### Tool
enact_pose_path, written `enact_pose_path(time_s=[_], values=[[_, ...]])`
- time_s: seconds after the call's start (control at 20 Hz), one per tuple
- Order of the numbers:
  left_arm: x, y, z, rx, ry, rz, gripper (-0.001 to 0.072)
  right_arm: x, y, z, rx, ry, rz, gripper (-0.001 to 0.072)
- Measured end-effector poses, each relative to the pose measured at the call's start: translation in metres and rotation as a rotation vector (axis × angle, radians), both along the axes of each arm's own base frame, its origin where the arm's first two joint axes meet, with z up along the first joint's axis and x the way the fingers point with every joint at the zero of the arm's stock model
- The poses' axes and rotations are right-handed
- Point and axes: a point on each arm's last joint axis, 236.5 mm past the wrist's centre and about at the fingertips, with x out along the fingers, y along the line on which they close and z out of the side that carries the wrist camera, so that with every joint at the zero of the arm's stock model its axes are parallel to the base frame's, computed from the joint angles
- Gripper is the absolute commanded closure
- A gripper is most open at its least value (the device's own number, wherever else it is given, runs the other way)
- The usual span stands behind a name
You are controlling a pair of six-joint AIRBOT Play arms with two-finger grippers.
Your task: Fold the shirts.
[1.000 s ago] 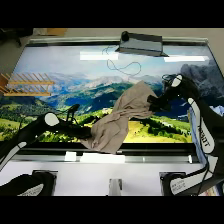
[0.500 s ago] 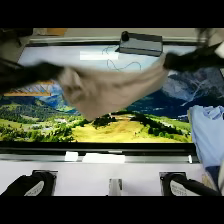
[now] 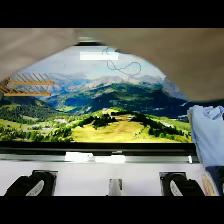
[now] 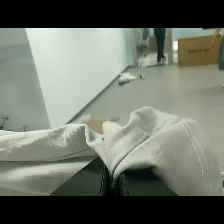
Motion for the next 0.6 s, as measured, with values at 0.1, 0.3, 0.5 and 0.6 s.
enact_pose_path(time_s=[0.1,0.3,0.5,0.6], values=[[-0.001,0.004,0.003,0.015,-0.019,0.029,0.0674,-0.002,-0.006,-0.006,-0.006,0.024,-0.027,0.0668],[0.032,0.013,-0.018,0.074,0.043,0.117,0.0674,0.033,-0.013,-0.055,-0.044,0.229,-0.057,0.0667],[0.118,0.009,-0.122,0.201,0.356,0.149,0.0674,0.102,-0.017,-0.186,-0.099,0.704,-0.053,0.0667],[0.165,0.009,-0.204,0.262,0.560,0.160,0.0673,0.134,-0.019,-0.260,-0.107,0.930,-0.049,0.0667]])
